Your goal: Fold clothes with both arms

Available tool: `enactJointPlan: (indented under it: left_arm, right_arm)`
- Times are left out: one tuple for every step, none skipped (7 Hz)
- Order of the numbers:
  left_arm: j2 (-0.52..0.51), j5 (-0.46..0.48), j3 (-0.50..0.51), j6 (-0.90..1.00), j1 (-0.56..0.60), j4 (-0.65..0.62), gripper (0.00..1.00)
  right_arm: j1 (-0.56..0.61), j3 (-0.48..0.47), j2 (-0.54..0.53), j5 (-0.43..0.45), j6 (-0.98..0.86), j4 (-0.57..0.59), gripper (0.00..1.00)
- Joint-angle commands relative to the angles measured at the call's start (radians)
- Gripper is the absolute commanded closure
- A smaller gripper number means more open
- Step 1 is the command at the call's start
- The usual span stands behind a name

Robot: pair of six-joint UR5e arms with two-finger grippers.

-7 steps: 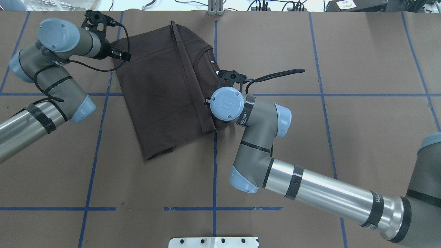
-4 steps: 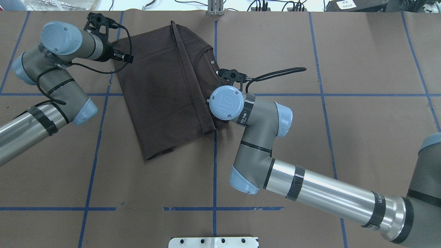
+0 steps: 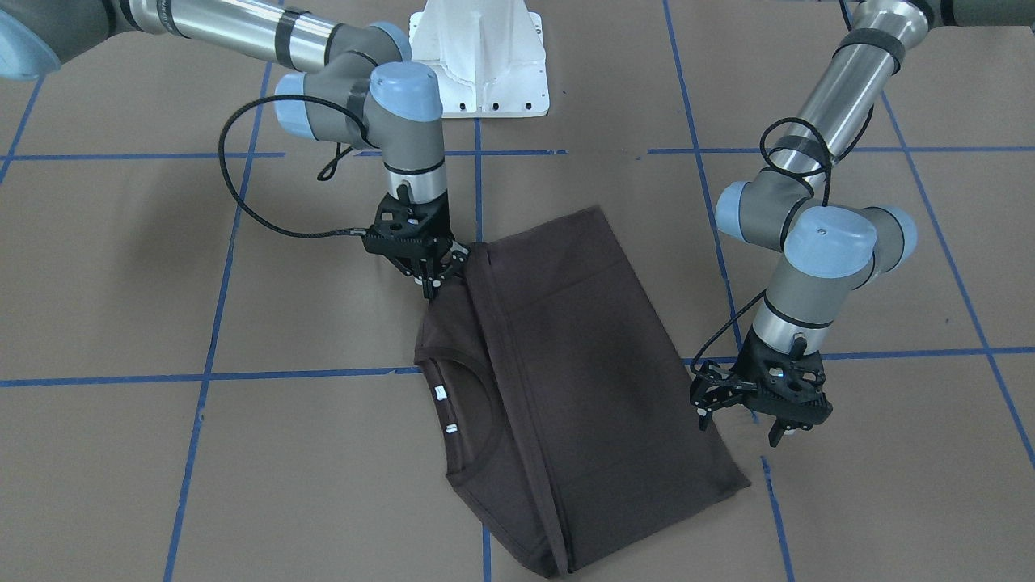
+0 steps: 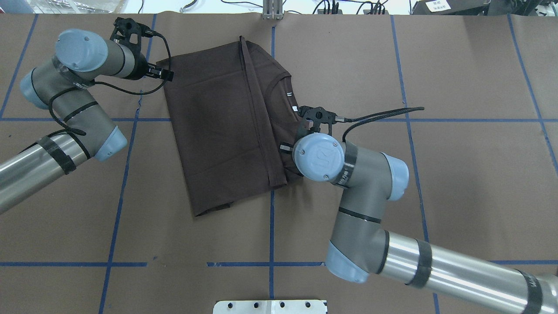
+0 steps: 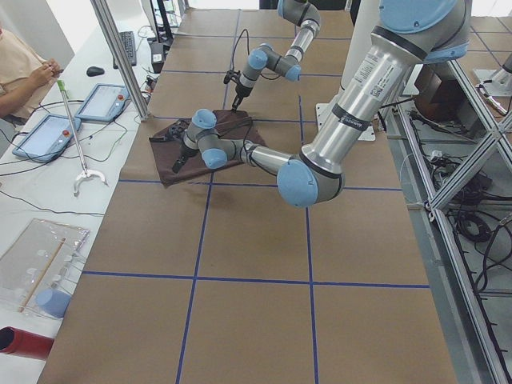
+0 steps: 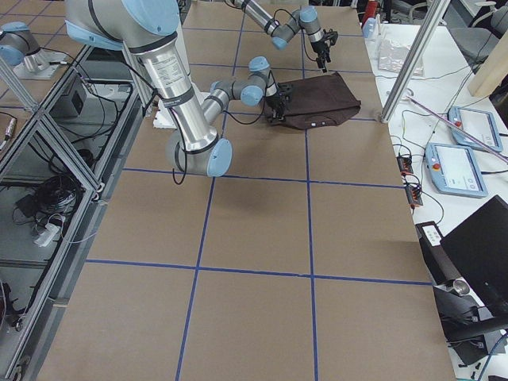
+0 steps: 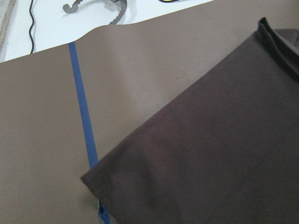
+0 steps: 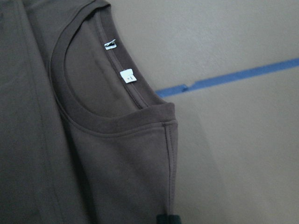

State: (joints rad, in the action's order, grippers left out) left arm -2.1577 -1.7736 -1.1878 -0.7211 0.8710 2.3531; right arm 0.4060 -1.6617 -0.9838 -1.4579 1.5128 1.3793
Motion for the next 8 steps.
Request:
enactJointPlan:
  left_arm:
    - [-0.001,0.000,-0.016,-0.035,-0.020,0.000,0.00]
    - [-0.001,-0.001,-0.024,-0.037,-0.021,-0.002,0.00]
    - [-0.001,-0.001,-0.024,-0.038,-0.024,-0.002,0.00]
    - [-0.001,-0.001,-0.027,-0.040,-0.030,-0.002,0.00]
    - [-0.001,-0.001,-0.027,-0.040,-0.035,-0.002,0.00]
    - [-0.001,-0.001,-0.027,-0.053,-0.036,-0.002,0.00]
    - [-0.001,-0.001,-0.029,-0.066,-0.044,-0.002,0.00]
    - [-0.001,-0.001,-0.030,-0.066,-0.047,-0.002,0.00]
  right_arm:
    - [-0.125,-0.249,-0.232,0.089,0.036,0.009,1.00]
    - [-0.171,-0.279,-0.281,0.129,0.053,0.009,1.00]
    - [-0.212,-0.300,-0.312,0.152,0.100,0.009,1.00]
    - [-0.255,-0.317,-0.325,0.186,0.136,0.009,1.00]
    - [-0.286,-0.323,-0.328,0.215,0.154,0.009,1.00]
    - [-0.297,-0.325,-0.329,0.221,0.156,0.009,1.00]
    - [-0.300,-0.325,-0.331,0.225,0.156,0.009,0.80]
    - [-0.317,-0.325,-0.351,0.258,0.147,0.009,0.01]
